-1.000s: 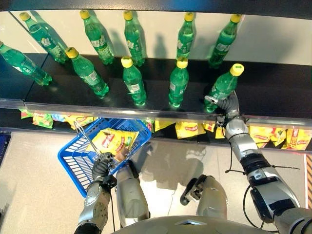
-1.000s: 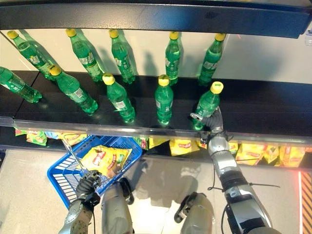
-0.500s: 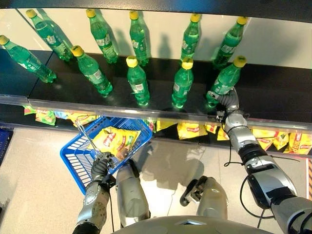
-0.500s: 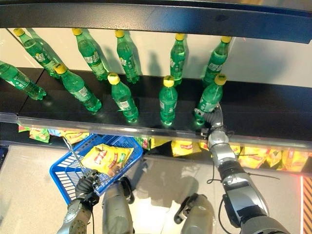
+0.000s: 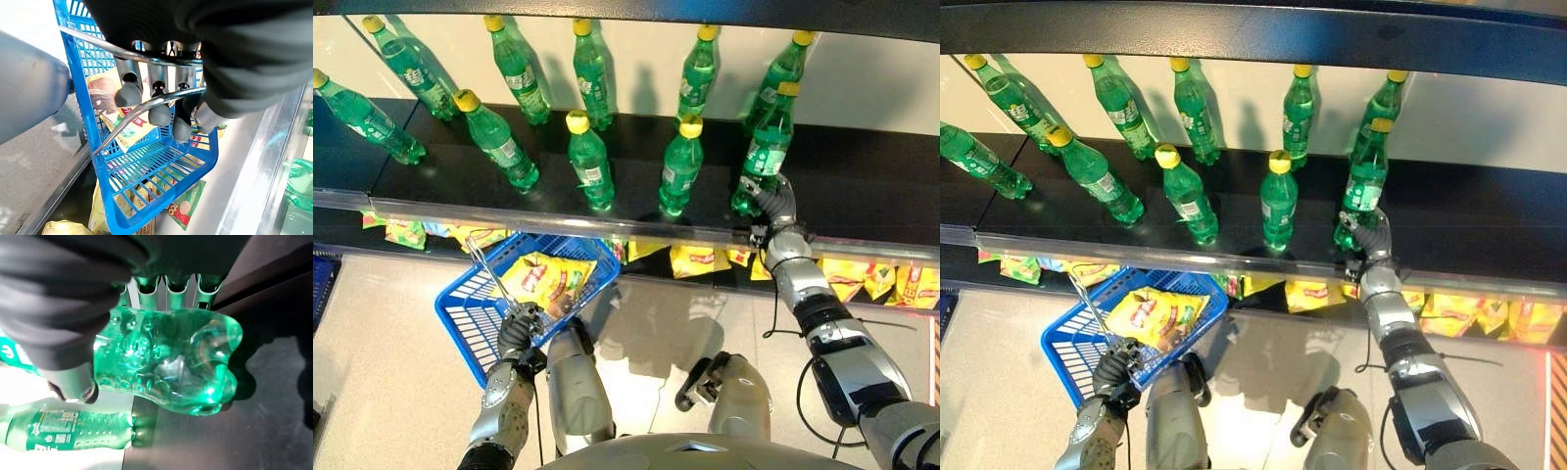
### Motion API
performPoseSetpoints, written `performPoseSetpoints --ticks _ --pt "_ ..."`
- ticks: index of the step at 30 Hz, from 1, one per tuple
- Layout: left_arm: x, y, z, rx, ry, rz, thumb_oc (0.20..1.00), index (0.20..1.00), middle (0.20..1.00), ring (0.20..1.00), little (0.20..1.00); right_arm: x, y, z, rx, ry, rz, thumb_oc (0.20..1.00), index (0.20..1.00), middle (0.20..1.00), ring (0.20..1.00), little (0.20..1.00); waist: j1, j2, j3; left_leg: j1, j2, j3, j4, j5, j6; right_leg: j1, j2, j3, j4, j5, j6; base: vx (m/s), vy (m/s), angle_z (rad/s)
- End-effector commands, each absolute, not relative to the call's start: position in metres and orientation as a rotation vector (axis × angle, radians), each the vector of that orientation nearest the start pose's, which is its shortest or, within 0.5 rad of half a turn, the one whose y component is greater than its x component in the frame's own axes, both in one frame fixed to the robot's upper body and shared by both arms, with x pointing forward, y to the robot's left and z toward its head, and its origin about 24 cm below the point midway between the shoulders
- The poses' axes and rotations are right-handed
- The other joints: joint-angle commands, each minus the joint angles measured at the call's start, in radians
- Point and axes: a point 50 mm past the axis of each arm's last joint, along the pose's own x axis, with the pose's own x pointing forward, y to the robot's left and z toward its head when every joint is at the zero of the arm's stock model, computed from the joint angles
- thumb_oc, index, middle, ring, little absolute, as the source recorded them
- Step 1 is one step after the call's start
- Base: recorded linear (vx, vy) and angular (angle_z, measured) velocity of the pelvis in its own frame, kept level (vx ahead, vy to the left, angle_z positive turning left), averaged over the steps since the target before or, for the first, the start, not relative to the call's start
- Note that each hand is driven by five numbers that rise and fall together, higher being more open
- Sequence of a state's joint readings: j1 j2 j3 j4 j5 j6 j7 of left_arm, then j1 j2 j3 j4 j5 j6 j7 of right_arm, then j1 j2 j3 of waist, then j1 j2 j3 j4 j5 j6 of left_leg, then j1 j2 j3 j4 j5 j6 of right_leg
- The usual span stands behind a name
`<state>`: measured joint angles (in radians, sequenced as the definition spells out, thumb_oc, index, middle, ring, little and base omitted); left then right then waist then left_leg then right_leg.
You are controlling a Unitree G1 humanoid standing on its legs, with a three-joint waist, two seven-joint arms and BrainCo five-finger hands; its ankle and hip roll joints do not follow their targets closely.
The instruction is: Pick up the snacks into the basket
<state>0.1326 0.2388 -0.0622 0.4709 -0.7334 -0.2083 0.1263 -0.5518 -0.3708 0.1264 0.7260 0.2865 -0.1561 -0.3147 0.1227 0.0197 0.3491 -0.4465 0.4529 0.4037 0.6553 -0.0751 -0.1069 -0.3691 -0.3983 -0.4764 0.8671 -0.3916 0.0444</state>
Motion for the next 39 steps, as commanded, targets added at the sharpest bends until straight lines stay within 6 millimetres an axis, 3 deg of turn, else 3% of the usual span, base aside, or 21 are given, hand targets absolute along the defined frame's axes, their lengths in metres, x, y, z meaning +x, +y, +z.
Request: performPoseSetpoints --ticks 1,5,15,26,32,39 --pt "0.200 0.229 -0.034 -0.400 0.195 0.326 0.200 0.200 0.200 0.200 0.200 0.343 -0.249 0.098 -0.106 -0.173 -0.412 0.200 0.200 0.200 0.200 0.200 -0.001 0.011 -0.020 0.027 0.019 0.000 0.126 -0.114 0.012 0.050 -0.013 -0.004 -0.104 0.130 0.082 0.00 0.000 0.00" --pt "0.201 0.231 -0.033 -0.397 0.186 0.333 0.200 0.200 0.200 0.200 0.200 0.332 -0.252 0.104 -0.113 -0.235 -0.435 0.200 0.200 0.200 0.200 0.200 -0.008 0.010 -0.026 0.035 0.019 0.003 0.124 -0.116 0.012 0.055 -0.013 -0.004 -0.106 0.128 0.084 0.00 0.000 0.00" --pt "0.203 0.234 -0.031 -0.395 0.154 0.371 0.200 0.200 0.200 0.200 0.200 0.281 -0.257 0.138 -0.206 -0.543 -0.524 0.200 0.200 0.200 0.200 0.200 -0.053 -0.001 -0.034 0.040 0.023 0.001 0.122 -0.119 0.012 0.049 -0.009 0.002 -0.104 0.125 0.093 0.00 0.000 0.00" --pt "0.200 0.234 -0.029 -0.401 0.138 0.386 0.200 0.200 0.200 0.200 0.200 0.259 -0.242 0.151 -0.182 -0.661 -0.438 0.200 0.200 0.200 0.200 0.200 -0.076 -0.015 -0.029 0.038 0.032 0.006 0.125 -0.117 0.014 0.037 -0.005 0.016 -0.100 0.127 0.092 0.00 0.000 0.00" --pt "0.199 0.235 -0.027 -0.417 0.127 0.384 0.200 0.200 0.200 0.200 0.200 0.254 -0.226 0.149 -0.193 -0.647 -0.262 0.200 0.200 0.200 0.200 0.200 -0.078 -0.024 -0.027 0.041 0.032 0.011 0.114 -0.107 0.012 0.038 -0.002 0.019 -0.109 0.138 0.092 0.00 0.000 0.00" --pt "0.200 0.239 -0.023 -0.408 0.097 0.361 0.200 0.200 0.200 0.200 0.200 0.246 -0.210 0.146 -0.336 -0.622 -0.042 0.200 0.200 0.200 0.200 0.200 -0.071 -0.037 -0.019 0.047 0.031 0.007 0.103 -0.099 0.010 0.055 -0.004 0.009 -0.114 0.139 0.092 0.00 -0.002 0.00"
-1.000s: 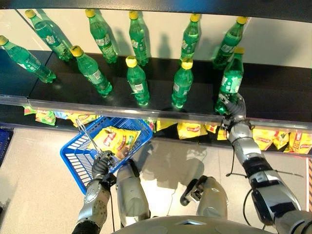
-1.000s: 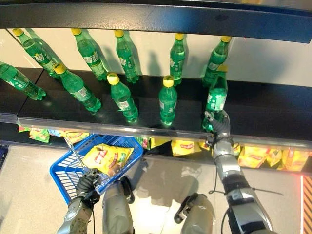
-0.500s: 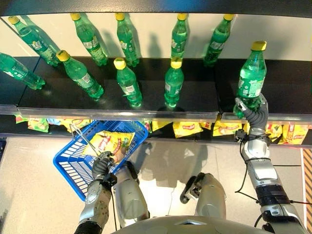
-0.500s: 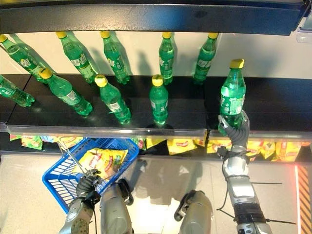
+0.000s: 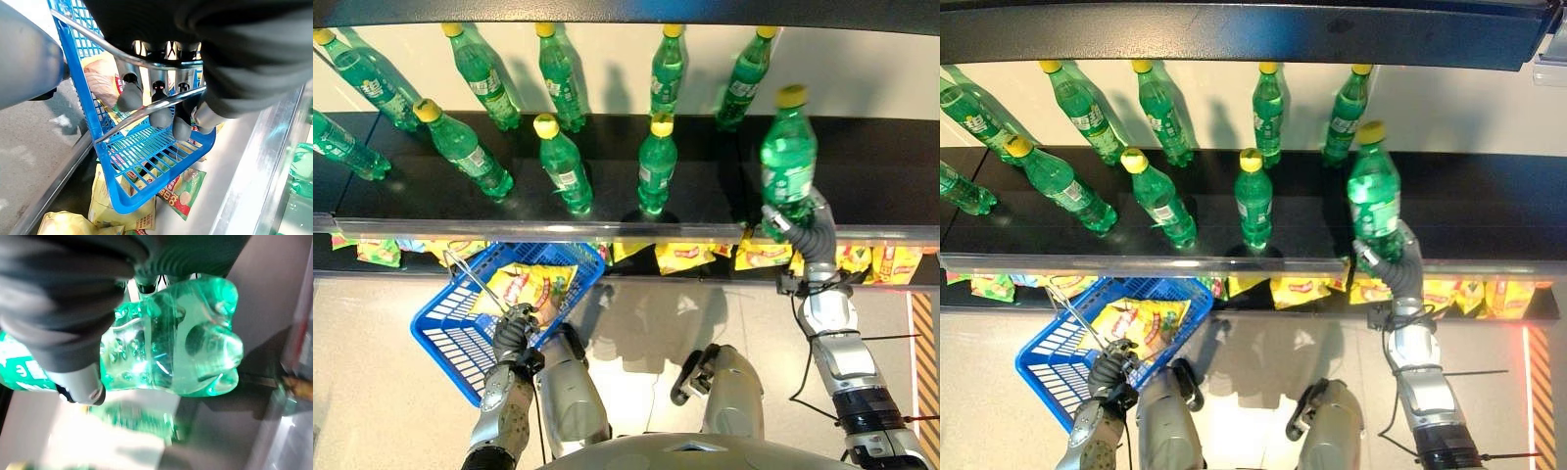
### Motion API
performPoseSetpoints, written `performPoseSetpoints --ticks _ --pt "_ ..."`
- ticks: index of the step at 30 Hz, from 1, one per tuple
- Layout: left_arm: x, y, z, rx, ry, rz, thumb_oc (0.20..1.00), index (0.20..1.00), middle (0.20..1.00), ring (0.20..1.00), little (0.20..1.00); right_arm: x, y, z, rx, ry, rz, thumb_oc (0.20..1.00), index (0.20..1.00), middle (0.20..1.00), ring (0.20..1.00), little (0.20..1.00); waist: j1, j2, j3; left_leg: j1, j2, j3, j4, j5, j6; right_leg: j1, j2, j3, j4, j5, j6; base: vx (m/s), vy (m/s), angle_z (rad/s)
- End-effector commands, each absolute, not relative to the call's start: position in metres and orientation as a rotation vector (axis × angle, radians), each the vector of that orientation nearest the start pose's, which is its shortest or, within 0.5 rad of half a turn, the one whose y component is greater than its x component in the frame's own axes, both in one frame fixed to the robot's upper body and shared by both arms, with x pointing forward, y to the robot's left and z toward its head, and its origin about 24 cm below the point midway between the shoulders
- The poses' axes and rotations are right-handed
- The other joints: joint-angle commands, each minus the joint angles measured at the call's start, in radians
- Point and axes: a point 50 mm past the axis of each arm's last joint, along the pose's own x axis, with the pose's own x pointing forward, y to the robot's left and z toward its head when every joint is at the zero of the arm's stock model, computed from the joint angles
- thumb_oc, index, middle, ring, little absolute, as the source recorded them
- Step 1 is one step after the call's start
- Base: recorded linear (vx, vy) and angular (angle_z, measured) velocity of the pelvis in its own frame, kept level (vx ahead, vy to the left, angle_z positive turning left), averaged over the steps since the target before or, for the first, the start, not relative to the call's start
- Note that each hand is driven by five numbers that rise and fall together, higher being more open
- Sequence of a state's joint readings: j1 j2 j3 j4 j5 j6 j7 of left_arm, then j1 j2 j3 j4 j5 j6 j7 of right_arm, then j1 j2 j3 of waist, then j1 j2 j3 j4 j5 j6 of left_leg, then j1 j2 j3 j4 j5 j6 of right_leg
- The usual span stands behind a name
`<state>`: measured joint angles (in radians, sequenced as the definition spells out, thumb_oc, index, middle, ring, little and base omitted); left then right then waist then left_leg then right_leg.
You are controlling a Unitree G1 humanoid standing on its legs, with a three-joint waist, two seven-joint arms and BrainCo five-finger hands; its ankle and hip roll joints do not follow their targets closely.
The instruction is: Pick up the snacks into the basket
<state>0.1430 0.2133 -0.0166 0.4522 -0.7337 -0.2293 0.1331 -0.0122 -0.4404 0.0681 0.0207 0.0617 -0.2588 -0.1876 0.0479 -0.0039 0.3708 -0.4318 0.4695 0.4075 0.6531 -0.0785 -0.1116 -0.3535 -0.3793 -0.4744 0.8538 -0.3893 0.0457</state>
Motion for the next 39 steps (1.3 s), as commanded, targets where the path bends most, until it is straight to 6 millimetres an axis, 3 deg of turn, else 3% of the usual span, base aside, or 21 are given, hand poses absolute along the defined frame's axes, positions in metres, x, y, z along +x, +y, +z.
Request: performPoseSetpoints --ticks 1,9,17,24,30,31,34,39 --pt "0.201 0.240 -0.020 -0.403 0.085 0.355 0.200 0.200 0.200 0.200 0.200 0.244 -0.205 0.144 -0.359 -0.613 0.013 0.200 0.200 0.200 0.200 0.200 0.008 -0.016 -0.038 0.034 0.013 0.004 0.104 -0.095 0.013 0.042 -0.023 0.004 -0.102 0.139 0.091 0.02 -0.007 0.03" --pt "0.203 0.241 -0.017 -0.381 0.070 0.333 0.200 0.200 0.200 0.200 0.200 0.240 -0.181 0.133 -0.467 -0.567 0.236 0.200 0.200 0.200 0.200 0.200 0.022 -0.023 -0.029 0.045 0.008 0.002 0.089 -0.086 0.010 0.053 -0.025 -0.002 -0.107 0.142 0.094 0.00 -0.001 0.01" --pt "0.207 0.238 -0.013 -0.381 0.059 0.300 0.200 0.200 0.200 0.200 0.200 0.253 -0.149 0.114 -0.534 -0.469 0.498 0.200 0.200 0.200 0.200 0.200 0.063 -0.024 -0.014 0.047 0.000 -0.008 0.075 -0.073 0.010 0.066 -0.028 -0.019 -0.112 0.149 0.095 0.00 -0.006 0.05" --pt "0.205 0.238 -0.009 -0.385 0.051 0.270 0.200 0.200 0.200 0.200 0.200 0.275 -0.103 0.129 -0.547 -0.484 0.729 0.200 0.200 0.200 0.200 0.200 0.135 -0.025 -0.004 0.034 -0.009 -0.032 0.061 -0.054 0.007 0.091 -0.027 -0.054 -0.115 0.146 0.087 -0.02 -0.032 0.12" --pt "0.207 0.230 0.009 -0.386 -0.001 0.190 0.200 0.200 0.200 0.200 0.200 0.301 -0.072 0.135 -0.540 -0.458 0.743 0.200 0.200 0.200 0.200 0.200 0.192 -0.027 0.008 0.026 -0.017 -0.056 0.053 -0.046 0.011 0.109 -0.020 -0.078 -0.123 0.148 0.080 -0.03 -0.043 0.19" --pt "0.207 0.225 0.014 -0.400 -0.018 0.159 0.200 0.200 0.200 0.200 0.200 0.309 -0.057 0.140 -0.527 -0.461 0.746 0.200 0.200 0.200 0.200 0.200 0.216 -0.028 0.013 0.026 -0.021 -0.065 0.046 -0.043 0.013 0.116 -0.017 -0.085 -0.128 0.151 0.077 -0.04 -0.059 0.13" --pt "0.209 0.220 0.023 -0.388 -0.039 0.114 0.200 0.200 0.200 0.200 0.200 0.318 -0.037 0.148 -0.530 -0.470 0.757 0.200 0.200 0.200 0.200 0.200 0.247 -0.034 0.019 0.023 -0.025 -0.074 0.038 -0.039 0.014 0.129 -0.013 -0.102 -0.129 0.147 0.072 -0.03 -0.056 0.10" --pt "0.211 0.216 0.034 -0.355 -0.063 0.065 0.200 0.200 0.200 0.200 0.200 0.331 -0.019 0.151 -0.552 -0.441 0.751 0.200 0.200 0.200 0.200 0.200 0.282 -0.044 0.027 0.010 -0.030 -0.096 0.033 -0.033 0.014 0.138 -0.001 -0.120 -0.138 0.144 0.066 -0.03 -0.043 0.13"
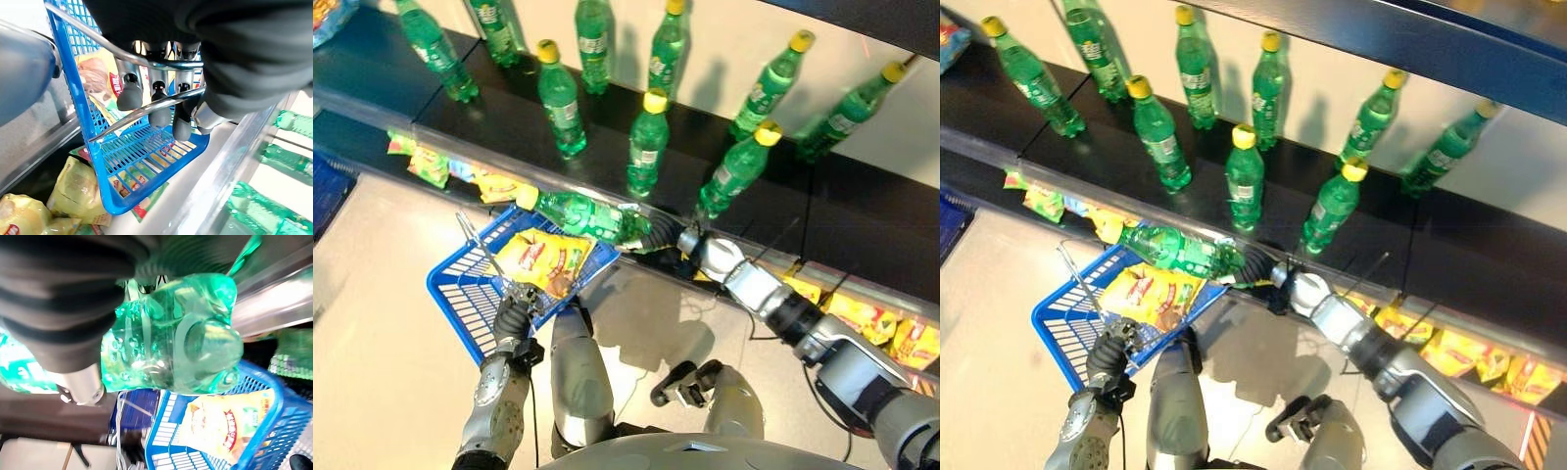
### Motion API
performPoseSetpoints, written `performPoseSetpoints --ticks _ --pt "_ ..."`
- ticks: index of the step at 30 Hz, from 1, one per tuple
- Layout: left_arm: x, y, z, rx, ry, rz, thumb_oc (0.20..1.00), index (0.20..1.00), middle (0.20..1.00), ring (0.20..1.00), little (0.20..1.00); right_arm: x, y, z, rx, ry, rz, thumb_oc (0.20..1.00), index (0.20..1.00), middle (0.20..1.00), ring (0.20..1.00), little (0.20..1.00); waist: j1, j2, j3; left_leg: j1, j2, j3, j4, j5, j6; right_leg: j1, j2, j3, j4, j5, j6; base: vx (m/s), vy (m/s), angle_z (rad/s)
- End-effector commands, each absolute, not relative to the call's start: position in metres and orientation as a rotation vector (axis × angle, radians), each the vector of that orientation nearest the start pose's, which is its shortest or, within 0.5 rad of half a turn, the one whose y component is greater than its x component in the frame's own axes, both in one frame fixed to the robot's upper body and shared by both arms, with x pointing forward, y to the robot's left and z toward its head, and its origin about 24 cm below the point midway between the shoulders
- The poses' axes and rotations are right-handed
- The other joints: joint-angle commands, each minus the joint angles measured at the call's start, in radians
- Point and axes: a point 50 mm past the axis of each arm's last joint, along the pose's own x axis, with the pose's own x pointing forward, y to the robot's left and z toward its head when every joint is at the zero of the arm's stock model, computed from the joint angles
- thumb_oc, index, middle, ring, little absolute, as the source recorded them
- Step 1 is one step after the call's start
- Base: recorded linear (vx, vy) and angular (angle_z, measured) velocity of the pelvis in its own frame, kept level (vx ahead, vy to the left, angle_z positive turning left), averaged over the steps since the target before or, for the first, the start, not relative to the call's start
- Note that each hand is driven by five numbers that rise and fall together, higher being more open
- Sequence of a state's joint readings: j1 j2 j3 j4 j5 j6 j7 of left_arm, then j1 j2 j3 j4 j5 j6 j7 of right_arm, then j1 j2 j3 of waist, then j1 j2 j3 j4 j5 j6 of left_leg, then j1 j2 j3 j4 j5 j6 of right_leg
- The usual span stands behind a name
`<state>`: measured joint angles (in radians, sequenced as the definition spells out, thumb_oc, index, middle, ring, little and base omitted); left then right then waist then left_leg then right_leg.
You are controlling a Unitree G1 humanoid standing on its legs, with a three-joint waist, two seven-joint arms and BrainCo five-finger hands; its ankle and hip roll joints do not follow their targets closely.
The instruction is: Pick up the snacks into the basket
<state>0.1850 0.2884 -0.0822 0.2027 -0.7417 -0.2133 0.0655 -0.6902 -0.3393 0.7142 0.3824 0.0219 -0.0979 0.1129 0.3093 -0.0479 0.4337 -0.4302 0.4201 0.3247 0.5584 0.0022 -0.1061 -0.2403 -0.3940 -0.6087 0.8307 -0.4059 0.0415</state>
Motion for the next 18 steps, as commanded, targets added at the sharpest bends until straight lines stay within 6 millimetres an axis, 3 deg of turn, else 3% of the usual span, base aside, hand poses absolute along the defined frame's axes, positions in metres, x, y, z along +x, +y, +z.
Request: performPoseSetpoints --ticks 1,10,18 --pt "0.212 0.215 0.037 -0.350 -0.074 0.052 0.200 0.200 0.200 0.200 0.200 0.334 -0.017 0.149 -0.553 -0.419 0.746 0.200 0.200 0.200 0.200 0.200 0.030 -0.003 -0.034 0.007 0.017 -0.016 0.125 -0.111 0.008 0.026 0.016 0.009 -0.117 0.161 0.069 -0.02 -0.046 0.12" --pt "0.217 0.199 0.069 -0.323 -0.163 -0.101 0.200 0.200 0.200 0.200 0.200 0.347 0.033 0.151 -0.553 -0.348 0.745 0.200 0.200 0.200 0.200 0.200 0.116 -0.027 -0.013 -0.026 0.002 -0.067 0.113 -0.102 0.014 0.039 0.046 -0.026 -0.139 0.167 0.060 -0.01 -0.048 0.14" --pt "0.221 0.181 0.087 -0.332 -0.198 -0.237 0.200 0.200 0.200 0.200 0.200 0.359 0.044 0.139 -0.520 -0.216 0.678 0.200 0.200 0.200 0.200 0.200 0.167 -0.029 0.005 -0.071 -0.019 -0.115 0.097 -0.084 0.020 0.050 0.069 -0.074 -0.165 0.173 0.057 -0.01 -0.034 0.19"
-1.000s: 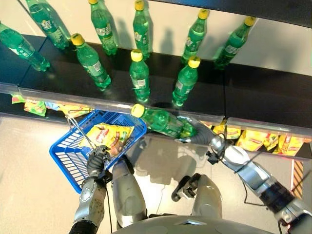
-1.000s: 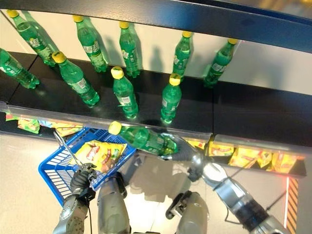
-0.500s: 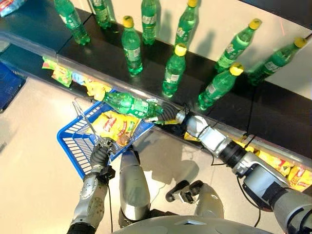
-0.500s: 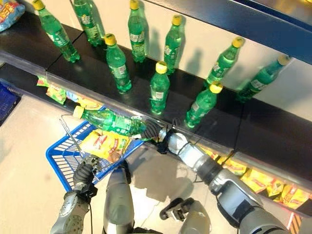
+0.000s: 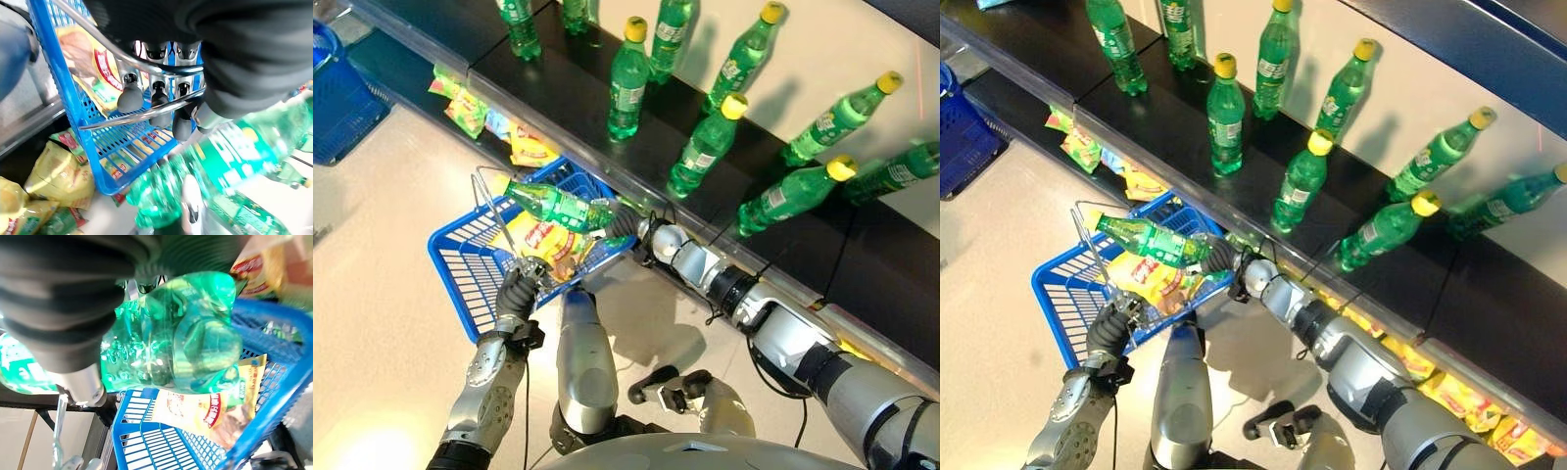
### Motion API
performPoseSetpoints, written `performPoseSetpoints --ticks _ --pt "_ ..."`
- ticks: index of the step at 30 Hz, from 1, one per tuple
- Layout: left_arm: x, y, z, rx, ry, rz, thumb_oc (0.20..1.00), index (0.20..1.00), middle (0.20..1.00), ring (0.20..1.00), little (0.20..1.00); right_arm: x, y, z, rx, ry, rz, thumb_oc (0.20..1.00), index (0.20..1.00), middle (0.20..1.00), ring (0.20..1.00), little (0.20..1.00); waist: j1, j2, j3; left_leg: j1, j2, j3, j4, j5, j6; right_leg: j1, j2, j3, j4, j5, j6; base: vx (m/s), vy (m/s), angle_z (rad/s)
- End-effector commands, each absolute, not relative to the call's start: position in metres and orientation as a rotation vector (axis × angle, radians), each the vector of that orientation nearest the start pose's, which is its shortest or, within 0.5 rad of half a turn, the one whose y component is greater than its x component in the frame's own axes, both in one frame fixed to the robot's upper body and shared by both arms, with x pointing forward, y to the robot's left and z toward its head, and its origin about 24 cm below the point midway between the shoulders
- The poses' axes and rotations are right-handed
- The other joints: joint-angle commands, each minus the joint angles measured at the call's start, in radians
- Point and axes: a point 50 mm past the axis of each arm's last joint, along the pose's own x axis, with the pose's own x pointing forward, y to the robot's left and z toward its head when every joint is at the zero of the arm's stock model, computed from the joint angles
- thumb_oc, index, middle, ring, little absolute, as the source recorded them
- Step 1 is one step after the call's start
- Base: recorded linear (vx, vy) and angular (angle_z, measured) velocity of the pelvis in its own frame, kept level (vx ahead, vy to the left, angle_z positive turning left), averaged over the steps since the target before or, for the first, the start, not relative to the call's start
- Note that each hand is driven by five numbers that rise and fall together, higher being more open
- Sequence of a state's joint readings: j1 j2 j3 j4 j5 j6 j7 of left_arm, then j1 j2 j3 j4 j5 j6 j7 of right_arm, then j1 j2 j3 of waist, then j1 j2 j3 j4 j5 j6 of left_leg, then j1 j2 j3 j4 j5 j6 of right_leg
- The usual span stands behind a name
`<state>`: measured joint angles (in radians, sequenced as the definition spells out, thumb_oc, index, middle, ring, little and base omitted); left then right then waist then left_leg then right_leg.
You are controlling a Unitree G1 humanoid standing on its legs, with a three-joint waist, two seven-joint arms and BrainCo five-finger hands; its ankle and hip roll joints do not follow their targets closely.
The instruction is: Pick up the snacks into the basket
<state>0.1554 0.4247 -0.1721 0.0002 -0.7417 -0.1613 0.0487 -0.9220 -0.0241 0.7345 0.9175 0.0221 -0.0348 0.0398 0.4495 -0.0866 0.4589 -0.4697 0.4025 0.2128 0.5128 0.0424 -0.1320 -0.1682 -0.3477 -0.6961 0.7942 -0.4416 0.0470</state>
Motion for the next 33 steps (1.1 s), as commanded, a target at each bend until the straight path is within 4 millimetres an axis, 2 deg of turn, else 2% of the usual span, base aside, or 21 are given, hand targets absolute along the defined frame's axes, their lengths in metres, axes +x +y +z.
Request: performPoseSetpoints --ticks 1,4,6,9,10,21,26,28,29,33 --pt "0.222 0.178 0.089 -0.334 -0.200 -0.259 0.200 0.200 0.200 0.200 0.200 0.361 0.042 0.136 -0.516 -0.188 0.659 0.200 0.200 0.200 0.200 0.200 0.033 0.011 -0.017 -0.037 -0.006 -0.011 0.141 -0.122 0.047 -0.022 0.024 0.009 -0.132 0.209 0.051 -0.02 -0.011 0.22" --pt "0.223 0.173 0.094 -0.331 -0.211 -0.295 0.200 0.200 0.200 0.200 0.200 0.366 0.038 0.128 -0.511 -0.126 0.630 0.200 0.200 0.200 0.200 0.200 0.045 0.012 -0.010 -0.051 -0.012 -0.026 0.140 -0.119 0.049 -0.019 0.030 -0.006 -0.136 0.210 0.050 -0.01 -0.039 0.28" --pt "0.226 0.167 0.099 -0.332 -0.217 -0.343 0.200 0.200 0.200 0.200 0.200 0.372 0.026 0.110 -0.499 0.010 0.571 0.200 0.200 0.200 0.200 0.200 0.063 0.018 -0.008 -0.069 -0.025 -0.041 0.135 -0.113 0.052 -0.018 0.032 -0.028 -0.137 0.210 0.052 0.01 -0.030 0.28" --pt "0.228 0.163 0.101 -0.337 -0.220 -0.367 0.200 0.200 0.200 0.200 0.200 0.376 0.019 0.106 -0.509 0.059 0.541 0.200 0.200 0.200 0.200 0.200 0.073 0.020 -0.005 -0.077 -0.032 -0.052 0.130 -0.110 0.054 -0.015 0.033 -0.040 -0.139 0.211 0.055 0.02 -0.013 0.36" --pt "0.231 0.158 0.104 -0.341 -0.222 -0.399 0.200 0.200 0.200 0.200 0.200 0.378 0.011 0.100 -0.512 0.110 0.501 0.200 0.200 0.200 0.200 0.200 0.083 0.026 -0.005 -0.086 -0.037 -0.060 0.130 -0.109 0.056 -0.013 0.032 -0.051 -0.140 0.212 0.056 0.02 -0.010 0.29" --pt "0.237 0.141 0.113 -0.342 -0.227 -0.495 0.200 0.200 0.200 0.200 0.200 0.387 -0.008 0.098 -0.583 0.172 0.431 0.200 0.200 0.200 0.200 0.200 0.110 0.031 0.002 -0.103 -0.059 -0.080 0.129 -0.111 0.067 -0.004 0.027 -0.073 -0.138 0.215 0.065 0.02 0.005 0.14" --pt "0.237 0.135 0.114 -0.352 -0.221 -0.528 0.200 0.200 0.200 0.200 0.200 0.392 -0.018 0.103 -0.713 0.165 0.396 0.200 0.200 0.200 0.200 0.200 0.122 0.038 0.011 -0.117 -0.063 -0.090 0.139 -0.114 0.071 -0.004 0.025 -0.089 -0.126 0.210 0.066 0.02 -0.011 0.09" --pt "0.238 0.131 0.114 -0.352 -0.215 -0.549 0.200 0.200 0.200 0.200 0.200 0.396 -0.018 0.112 -0.909 0.096 0.392 0.200 0.200 0.200 0.200 0.200 0.127 0.044 0.015 -0.119 -0.067 -0.093 0.137 -0.112 0.072 -0.006 0.021 -0.096 -0.125 0.213 0.070 0.02 0.002 0.06" --pt "0.238 0.131 0.114 -0.353 -0.216 -0.549 0.200 0.200 0.200 0.200 0.200 0.396 -0.019 0.112 -0.912 0.096 0.392 0.200 0.200 0.200 0.200 0.200 0.126 0.045 0.015 -0.119 -0.068 -0.094 0.137 -0.112 0.072 -0.006 0.020 -0.097 -0.125 0.213 0.070 0.01 0.004 0.09" --pt "0.238 0.124 0.117 -0.356 -0.217 -0.589 0.200 0.200 0.200 0.200 0.200 0.396 -0.011 0.119 -1.155 0.004 0.413 0.200 0.200 0.200 0.200 0.200 0.131 0.051 0.018 -0.124 -0.075 -0.100 0.133 -0.110 0.073 -0.006 0.016 -0.102 -0.124 0.214 0.075 0.01 -0.001 0.09"
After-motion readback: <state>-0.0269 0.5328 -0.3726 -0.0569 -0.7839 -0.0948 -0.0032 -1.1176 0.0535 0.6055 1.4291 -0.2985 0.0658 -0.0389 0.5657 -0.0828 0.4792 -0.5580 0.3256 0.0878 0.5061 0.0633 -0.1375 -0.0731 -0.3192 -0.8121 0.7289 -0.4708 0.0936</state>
